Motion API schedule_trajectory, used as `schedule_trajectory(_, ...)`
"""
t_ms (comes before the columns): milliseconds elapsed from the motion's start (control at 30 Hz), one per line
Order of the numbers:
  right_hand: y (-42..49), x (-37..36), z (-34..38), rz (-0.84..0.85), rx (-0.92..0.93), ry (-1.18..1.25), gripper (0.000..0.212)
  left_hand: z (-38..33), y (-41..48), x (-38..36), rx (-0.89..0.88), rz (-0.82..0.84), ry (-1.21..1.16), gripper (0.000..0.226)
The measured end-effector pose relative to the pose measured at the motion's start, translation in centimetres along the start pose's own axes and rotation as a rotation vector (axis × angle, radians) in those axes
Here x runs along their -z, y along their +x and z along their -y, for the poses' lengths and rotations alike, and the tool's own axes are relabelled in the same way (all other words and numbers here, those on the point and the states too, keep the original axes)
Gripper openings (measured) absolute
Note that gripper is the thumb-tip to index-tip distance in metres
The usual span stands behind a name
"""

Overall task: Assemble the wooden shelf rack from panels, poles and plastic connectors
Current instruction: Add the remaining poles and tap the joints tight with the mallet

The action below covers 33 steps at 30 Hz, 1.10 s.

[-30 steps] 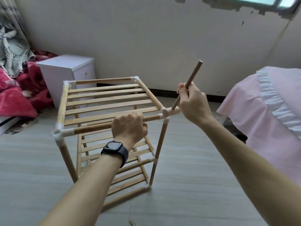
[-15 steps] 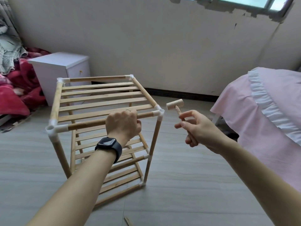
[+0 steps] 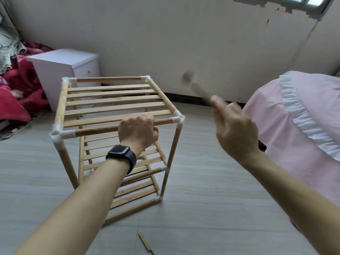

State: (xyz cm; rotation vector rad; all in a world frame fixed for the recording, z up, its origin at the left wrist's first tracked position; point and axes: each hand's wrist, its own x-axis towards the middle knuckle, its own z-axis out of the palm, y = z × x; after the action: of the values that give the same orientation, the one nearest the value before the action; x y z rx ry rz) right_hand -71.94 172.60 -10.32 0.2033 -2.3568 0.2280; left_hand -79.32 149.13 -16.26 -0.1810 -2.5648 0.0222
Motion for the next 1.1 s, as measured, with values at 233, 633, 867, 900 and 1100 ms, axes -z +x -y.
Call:
schedule_trajectory(233, -0.3, -0.8, -0.6, -0.06, -0.257, 0.423, 0.022, 0.2, -0.1, -0.1, -0.017, -0.031, 0.001, 0.021)
schedule_trajectory(633, -1.7, -1.8, 0.1, 0.368, -0.245, 0.412, 0.021, 0.2, 0.1, -0.1, -0.012, 0.008, -0.005, 0.023)
schedule_trajectory(867, -2.5, -2.3, 0.2, 0.606, -0.448, 0.774, 0.024, -0.4, 1.2, 0.3, 0.137, 0.12, -0.09, 0.029)
schedule_trajectory(900, -2.6, -2.4, 0.1, 0.604, -0.52, 0.883, 0.025, -0.4, 1.4, 0.4, 0.156, 0.148, -0.107, 0.03)
schedule_trajectory(1100, -4.0, -5.2, -0.7, 0.347, -0.882, 1.122, 0.029, -0.2, 1.3, 1.0, 0.173, 0.178, -0.154, 0.032)
